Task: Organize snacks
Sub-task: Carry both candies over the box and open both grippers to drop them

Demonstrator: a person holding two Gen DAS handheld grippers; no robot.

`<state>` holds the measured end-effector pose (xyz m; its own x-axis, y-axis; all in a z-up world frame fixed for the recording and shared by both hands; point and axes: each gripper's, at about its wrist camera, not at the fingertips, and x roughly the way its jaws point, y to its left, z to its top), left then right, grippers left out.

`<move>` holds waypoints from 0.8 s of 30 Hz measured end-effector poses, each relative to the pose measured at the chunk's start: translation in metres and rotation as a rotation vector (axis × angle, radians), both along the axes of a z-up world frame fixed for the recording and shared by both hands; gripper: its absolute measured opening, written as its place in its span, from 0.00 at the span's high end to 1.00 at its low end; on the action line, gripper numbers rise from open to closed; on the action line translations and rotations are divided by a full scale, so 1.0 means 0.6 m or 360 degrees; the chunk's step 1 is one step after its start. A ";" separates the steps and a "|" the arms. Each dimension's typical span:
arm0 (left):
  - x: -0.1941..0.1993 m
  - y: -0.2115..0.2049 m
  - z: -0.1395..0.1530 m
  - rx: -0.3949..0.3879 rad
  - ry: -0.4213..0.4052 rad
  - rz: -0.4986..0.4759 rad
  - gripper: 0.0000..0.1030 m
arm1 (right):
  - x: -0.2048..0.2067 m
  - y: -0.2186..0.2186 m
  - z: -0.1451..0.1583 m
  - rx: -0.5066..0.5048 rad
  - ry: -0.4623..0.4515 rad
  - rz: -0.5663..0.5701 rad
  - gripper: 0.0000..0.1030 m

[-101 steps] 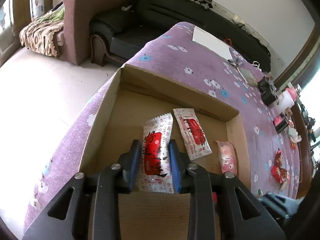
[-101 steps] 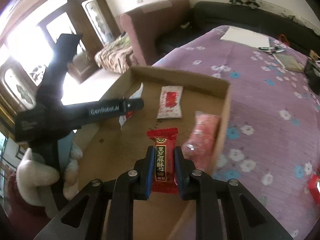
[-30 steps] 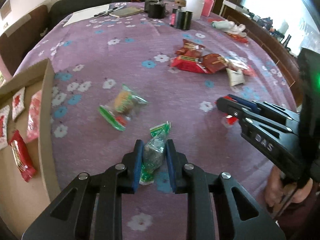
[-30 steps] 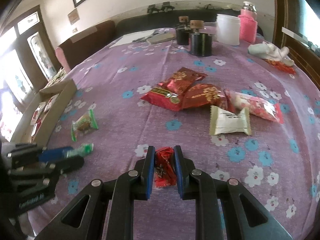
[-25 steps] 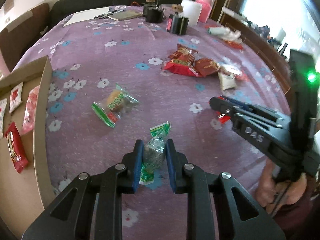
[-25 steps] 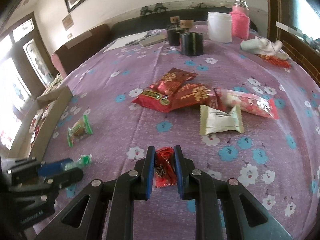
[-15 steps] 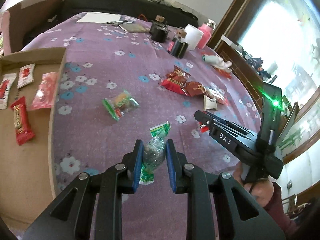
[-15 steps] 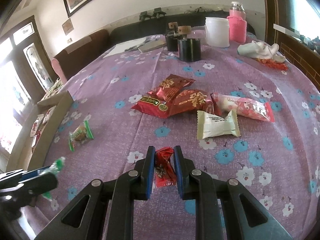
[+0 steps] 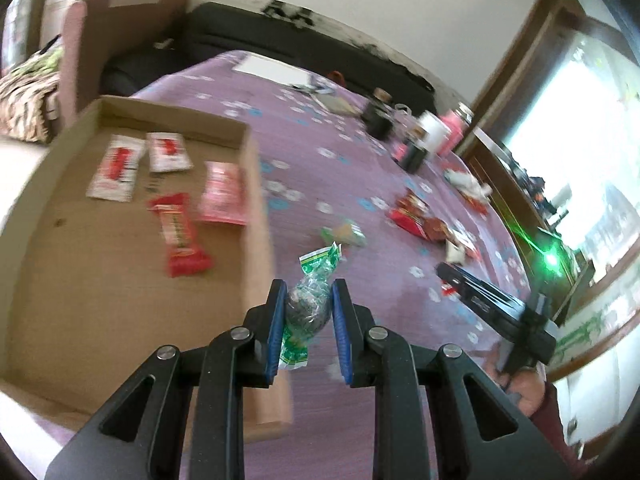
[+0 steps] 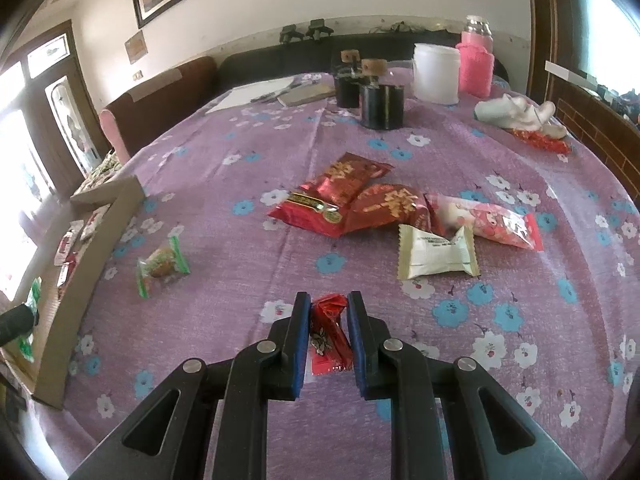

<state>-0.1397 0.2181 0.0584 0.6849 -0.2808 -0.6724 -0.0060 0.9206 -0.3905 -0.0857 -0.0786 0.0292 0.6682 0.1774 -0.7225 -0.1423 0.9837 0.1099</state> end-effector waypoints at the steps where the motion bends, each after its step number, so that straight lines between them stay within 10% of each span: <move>1: -0.004 0.016 0.000 -0.0001 -0.0005 0.0038 0.81 | -0.004 0.006 0.005 0.0001 -0.0006 0.0013 0.81; 24: 0.011 0.202 -0.031 0.0122 0.0087 0.0432 0.80 | -0.043 0.345 0.063 0.0133 0.0074 0.0772 0.82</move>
